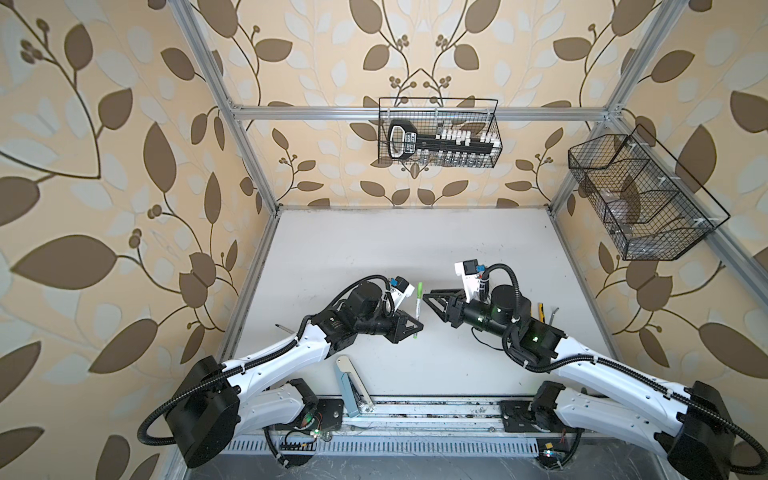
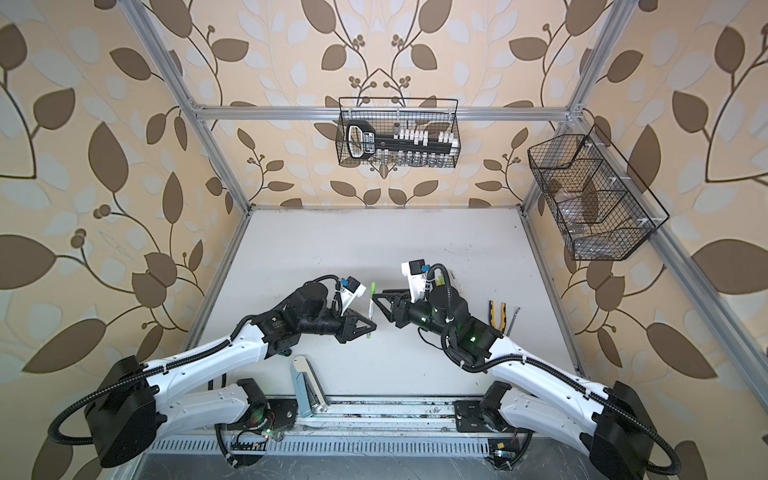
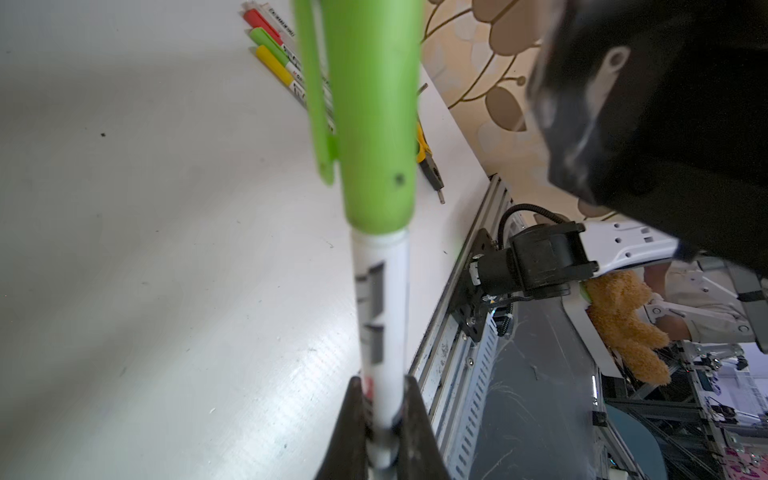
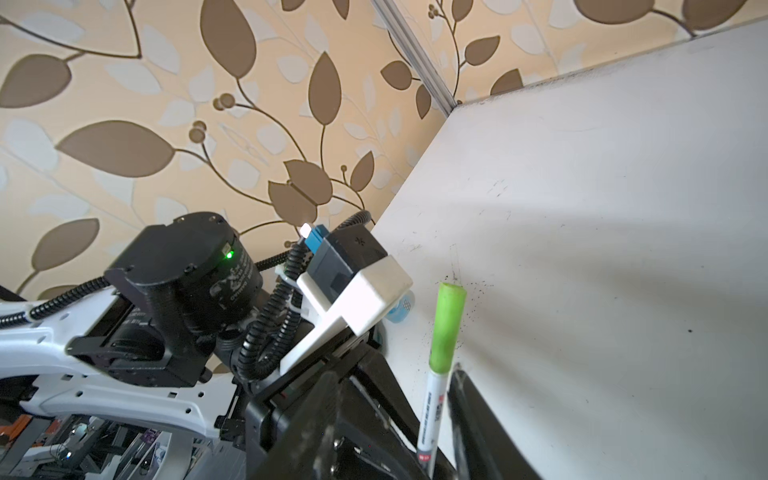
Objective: Insert the pens into the pen caps
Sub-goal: 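Push the white pen tip up into the green cap held by the left gripper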
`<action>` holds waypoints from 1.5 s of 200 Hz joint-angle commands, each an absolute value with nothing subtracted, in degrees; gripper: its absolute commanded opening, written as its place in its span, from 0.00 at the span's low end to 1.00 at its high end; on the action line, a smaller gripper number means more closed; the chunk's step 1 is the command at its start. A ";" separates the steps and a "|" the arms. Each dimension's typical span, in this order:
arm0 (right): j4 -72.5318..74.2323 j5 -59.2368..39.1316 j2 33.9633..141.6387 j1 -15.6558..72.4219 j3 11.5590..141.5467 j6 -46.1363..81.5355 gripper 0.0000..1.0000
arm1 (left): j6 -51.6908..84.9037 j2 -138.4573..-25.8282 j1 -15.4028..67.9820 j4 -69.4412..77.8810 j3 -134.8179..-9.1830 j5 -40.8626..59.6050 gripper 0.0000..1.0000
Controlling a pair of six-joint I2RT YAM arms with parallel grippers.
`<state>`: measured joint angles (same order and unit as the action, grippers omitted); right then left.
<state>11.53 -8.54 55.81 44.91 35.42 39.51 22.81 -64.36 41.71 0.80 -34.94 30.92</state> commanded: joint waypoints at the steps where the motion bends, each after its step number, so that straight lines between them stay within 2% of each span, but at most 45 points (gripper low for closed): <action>1: 4.76 -7.39 56.02 43.12 38.06 38.84 0.45 | 19.13 -63.52 42.66 -1.31 -37.04 26.70 0.00; 66: 2.42 -9.23 61.84 42.37 43.24 38.16 0.45 | 16.70 -62.69 45.08 -4.48 -36.95 19.68 0.00; 175: 3.70 -7.79 69.19 45.61 47.00 38.09 0.43 | 15.57 -60.91 46.41 -5.80 -36.12 17.30 0.00; 254: 3.49 -7.66 71.69 45.35 47.68 38.20 0.33 | 15.19 -60.07 46.93 -5.80 -35.51 16.53 0.00; 300: 3.99 -8.20 72.60 46.51 47.63 38.79 0.13 | 14.94 -59.44 47.04 -6.16 -35.86 15.75 0.00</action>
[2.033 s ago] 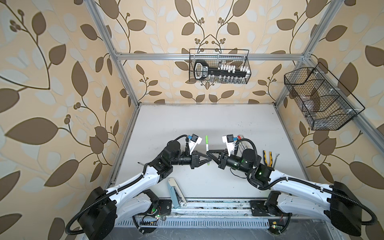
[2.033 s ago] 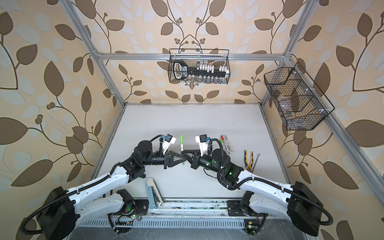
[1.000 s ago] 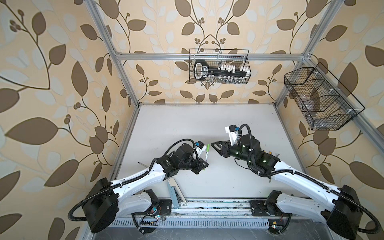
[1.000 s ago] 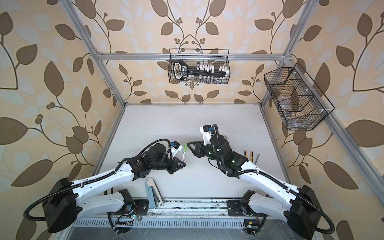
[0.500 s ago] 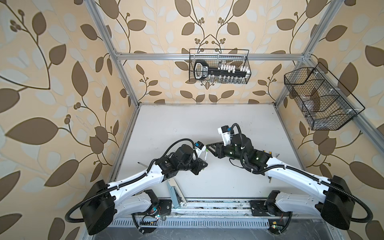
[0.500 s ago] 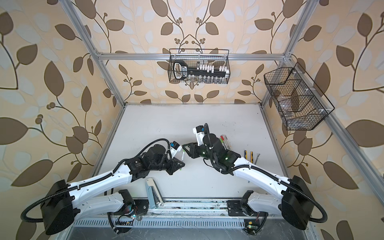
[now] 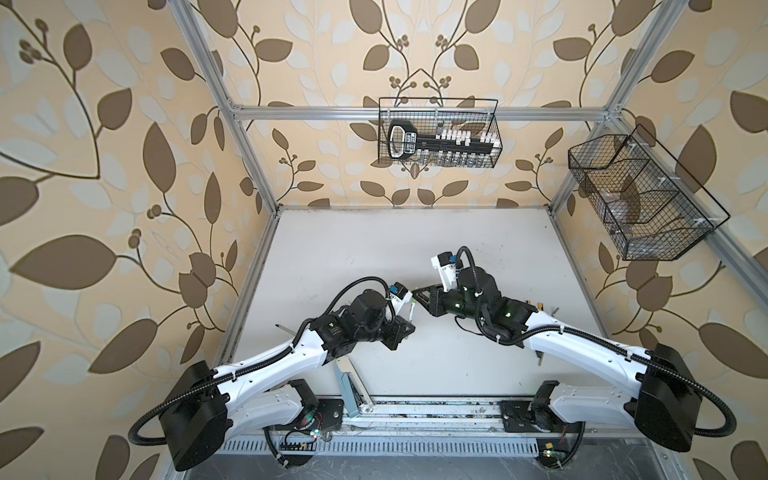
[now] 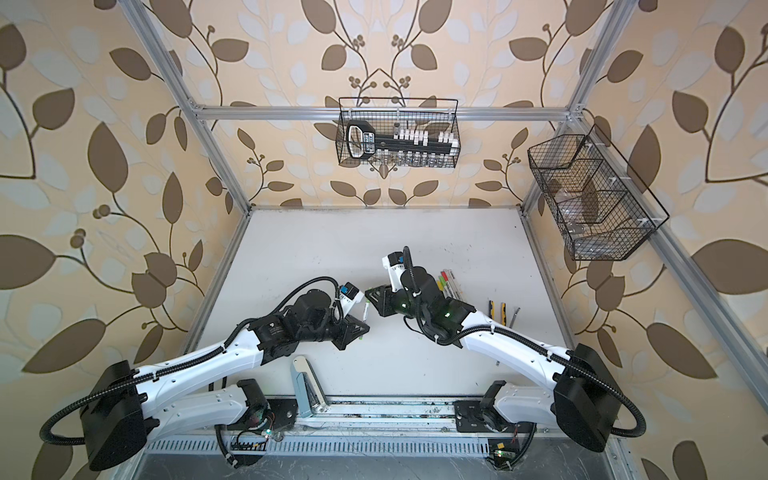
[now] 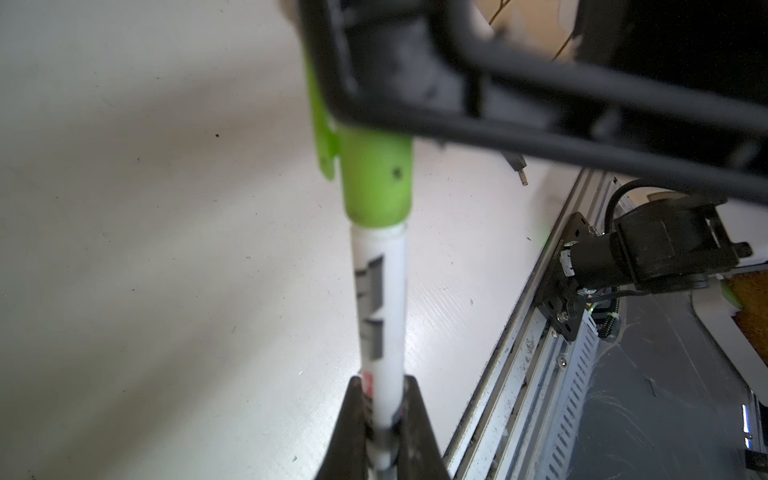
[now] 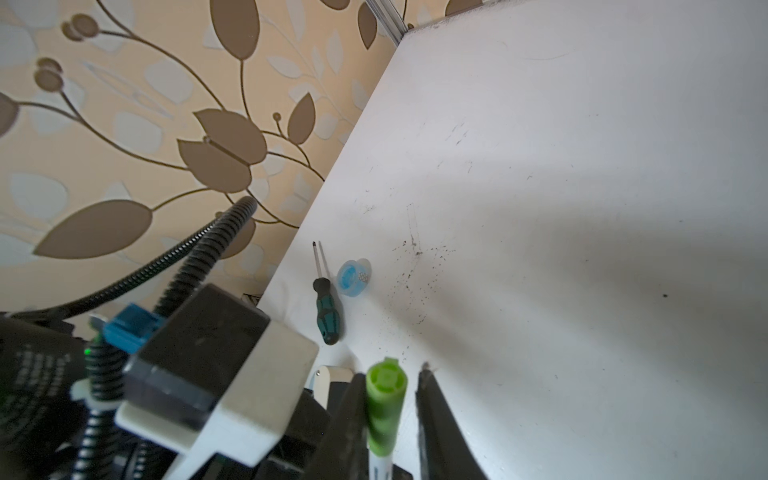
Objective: Insert the pens into the pen caps
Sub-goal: 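Push the white pen tip up into the green cap held by the left gripper, then open the left gripper off the green cap while the right gripper withdraws the pen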
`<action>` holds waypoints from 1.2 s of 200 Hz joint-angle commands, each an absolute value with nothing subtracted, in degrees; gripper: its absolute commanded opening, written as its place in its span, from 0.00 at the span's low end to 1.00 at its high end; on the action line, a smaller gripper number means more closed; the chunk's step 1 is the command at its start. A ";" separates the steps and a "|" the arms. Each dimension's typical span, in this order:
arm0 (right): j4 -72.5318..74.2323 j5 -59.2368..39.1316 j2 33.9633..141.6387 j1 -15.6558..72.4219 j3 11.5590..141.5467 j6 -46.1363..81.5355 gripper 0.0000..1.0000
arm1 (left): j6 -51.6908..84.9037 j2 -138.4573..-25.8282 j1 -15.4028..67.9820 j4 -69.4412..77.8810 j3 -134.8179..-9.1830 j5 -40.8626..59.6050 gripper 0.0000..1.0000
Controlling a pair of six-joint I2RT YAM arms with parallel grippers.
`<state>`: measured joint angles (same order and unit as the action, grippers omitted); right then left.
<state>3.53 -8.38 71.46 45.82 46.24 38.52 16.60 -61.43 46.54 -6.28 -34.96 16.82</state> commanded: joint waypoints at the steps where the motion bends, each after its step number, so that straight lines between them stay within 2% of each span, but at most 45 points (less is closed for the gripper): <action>1: 4.02 -8.23 72.60 46.55 47.63 38.78 0.13 | 14.94 -59.43 47.07 -6.15 -35.86 15.74 0.00; 20: 4.30 -8.29 72.69 47.41 47.07 39.18 0.06 | 15.06 -58.85 47.11 -6.04 -35.95 15.60 0.00; 66: 6.33 -7.55 71.99 49.88 44.22 39.88 0.00 | 15.30 -57.30 47.03 -5.22 -37.68 16.31 0.00; 125: 9.29 -9.55 69.49 53.04 37.34 38.66 0.00 | 13.23 -51.05 47.02 -2.10 -39.62 20.19 0.00; 182: 15.44 -17.87 65.47 55.60 28.81 35.72 0.00 | 13.44 -49.50 46.76 -0.05 -44.88 27.31 0.00; 240: 19.00 -20.31 63.62 58.58 21.86 36.29 0.00 | 11.77 -48.60 45.38 0.00 -52.16 30.94 0.00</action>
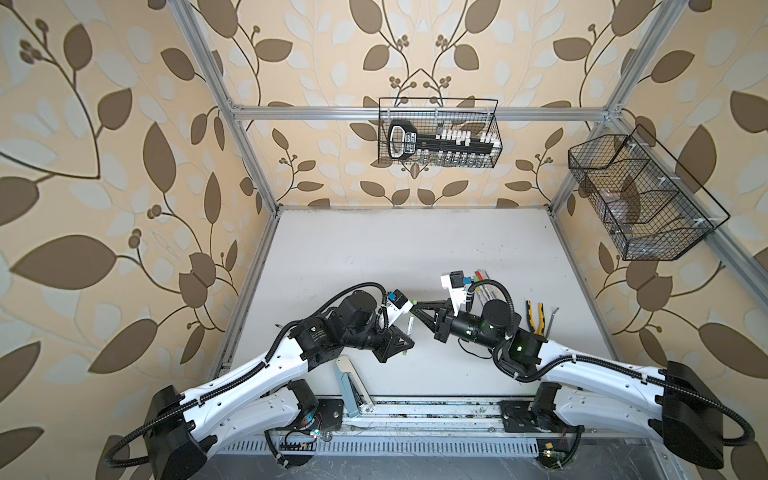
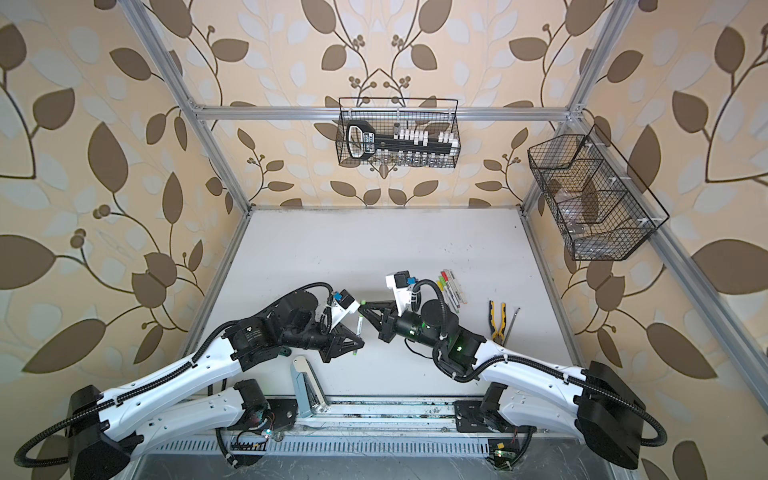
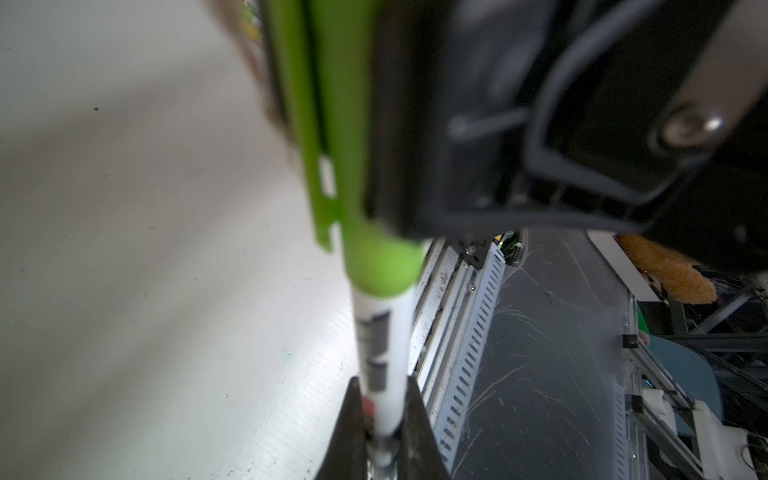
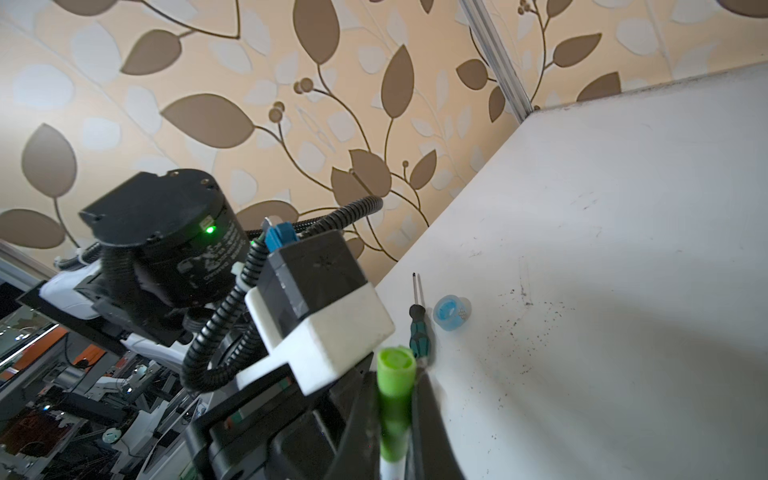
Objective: Insert the pens into the pen caps
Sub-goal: 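Open the left gripper off the green cap while the right gripper withdraws the pen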
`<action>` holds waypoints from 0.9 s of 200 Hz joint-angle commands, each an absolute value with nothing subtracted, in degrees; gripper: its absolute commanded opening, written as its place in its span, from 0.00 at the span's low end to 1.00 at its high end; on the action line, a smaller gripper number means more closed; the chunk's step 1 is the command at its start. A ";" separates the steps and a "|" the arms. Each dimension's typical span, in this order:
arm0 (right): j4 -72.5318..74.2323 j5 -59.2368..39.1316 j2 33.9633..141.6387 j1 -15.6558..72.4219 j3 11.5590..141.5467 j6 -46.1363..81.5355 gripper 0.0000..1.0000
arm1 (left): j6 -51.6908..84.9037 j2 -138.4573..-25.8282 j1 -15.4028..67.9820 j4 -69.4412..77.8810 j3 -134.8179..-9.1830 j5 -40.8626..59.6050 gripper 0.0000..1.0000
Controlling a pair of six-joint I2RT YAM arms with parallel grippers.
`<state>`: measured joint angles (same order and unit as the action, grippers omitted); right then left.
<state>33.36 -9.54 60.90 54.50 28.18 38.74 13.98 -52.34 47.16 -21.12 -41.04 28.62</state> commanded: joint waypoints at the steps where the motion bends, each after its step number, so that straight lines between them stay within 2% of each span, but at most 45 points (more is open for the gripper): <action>1: 18.99 -20.31 63.58 58.65 21.87 36.30 0.00 | 11.78 -48.60 45.32 0.04 -52.27 31.03 0.00; 71: 18.54 -17.06 62.97 61.17 21.09 37.14 0.00 | 13.59 -50.01 42.14 2.50 -54.43 34.64 0.00; 138: 12.77 -11.48 51.66 53.65 22.12 39.31 0.00 | 15.04 -48.58 42.01 -1.49 -50.89 31.21 0.00; 154: 11.50 -10.90 49.60 51.81 22.62 39.32 0.00 | 15.54 -47.87 42.01 -2.11 -49.65 30.24 0.24; 167: 10.52 -10.01 48.42 50.12 23.01 39.32 0.00 | 15.82 -47.50 42.01 -2.66 -48.97 30.00 0.53; 180: 10.28 -9.52 47.71 48.39 23.42 39.36 0.00 | 15.97 -47.29 42.01 -3.52 -48.48 29.72 0.70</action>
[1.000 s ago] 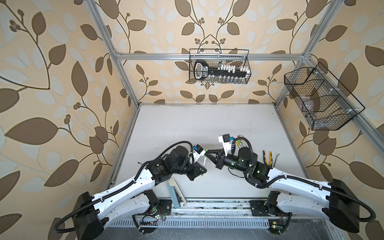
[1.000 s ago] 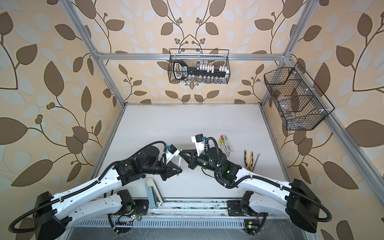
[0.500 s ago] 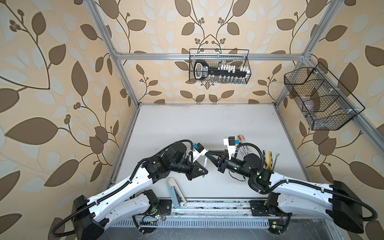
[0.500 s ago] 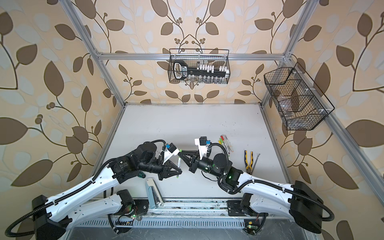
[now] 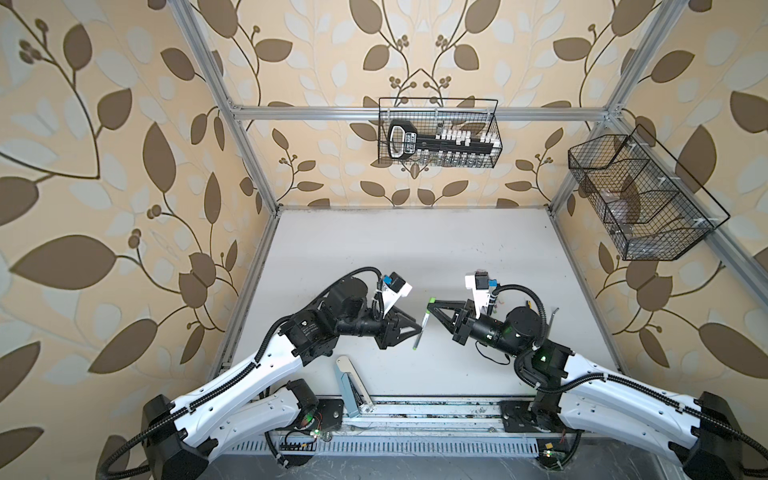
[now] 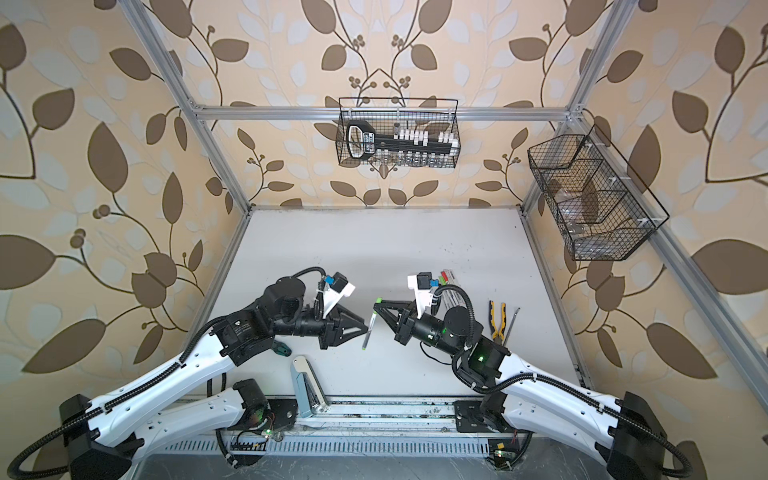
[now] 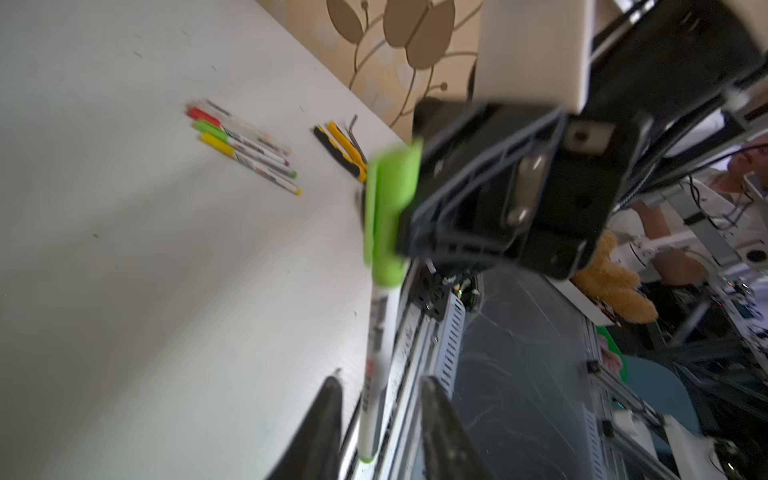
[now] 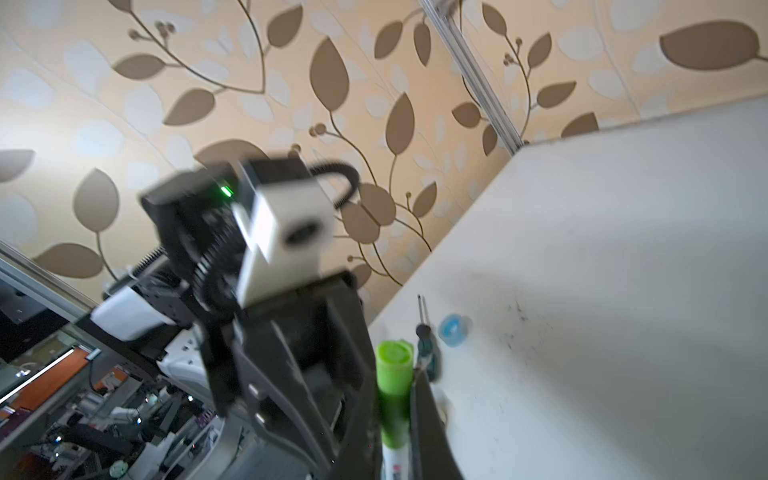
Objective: Insert the pens into the pen caps
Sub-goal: 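Open the left gripper off the green cap while the right gripper withdraws the pen, then carry the green-capped pen to the other markers and release it with the right gripper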
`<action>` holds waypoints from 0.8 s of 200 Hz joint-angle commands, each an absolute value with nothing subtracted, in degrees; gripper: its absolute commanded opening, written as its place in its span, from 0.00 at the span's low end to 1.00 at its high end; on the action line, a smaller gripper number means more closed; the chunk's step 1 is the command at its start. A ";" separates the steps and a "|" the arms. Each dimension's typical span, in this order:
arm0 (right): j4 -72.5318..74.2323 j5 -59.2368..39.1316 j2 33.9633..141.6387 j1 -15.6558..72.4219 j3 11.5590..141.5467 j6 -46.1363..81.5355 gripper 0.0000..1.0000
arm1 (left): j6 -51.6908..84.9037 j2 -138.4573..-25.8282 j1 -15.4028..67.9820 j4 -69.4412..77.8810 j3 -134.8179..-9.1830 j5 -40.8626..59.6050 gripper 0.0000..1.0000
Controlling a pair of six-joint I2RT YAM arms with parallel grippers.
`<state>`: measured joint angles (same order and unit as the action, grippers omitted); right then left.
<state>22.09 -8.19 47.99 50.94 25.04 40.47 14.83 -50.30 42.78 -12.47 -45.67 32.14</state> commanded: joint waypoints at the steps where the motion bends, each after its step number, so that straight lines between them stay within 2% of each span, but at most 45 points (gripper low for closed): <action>1: 10.24 -9.38 47.67 48.28 23.44 39.41 0.00 | 15.98 -47.29 42.01 -3.56 -48.45 29.67 0.71; 14: 10.28 -8.57 47.10 46.72 23.79 39.56 0.00 | 16.09 -47.21 42.01 -4.52 -48.08 28.56 0.85; 21: 10.08 -8.15 47.00 45.91 24.26 39.51 0.00 | 16.01 -47.17 42.01 -5.09 -47.91 28.19 0.97; 24: 9.96 -7.89 46.93 45.61 24.40 39.55 0.00 | 15.85 -47.16 42.01 -5.34 -47.90 28.01 0.99; 77: 1.34 -4.64 51.71 40.76 29.69 35.70 0.00 | 14.01 -43.00 42.01 -15.93 -49.71 17.11 0.99; 135: -17.38 2.58 71.05 37.42 44.51 25.72 0.00 | 13.42 -40.67 42.02 -35.55 -54.02 -8.40 0.99; 160: -23.85 5.47 80.71 35.96 51.65 21.35 0.00 | 14.05 -40.96 42.03 -39.37 -54.55 -14.52 0.99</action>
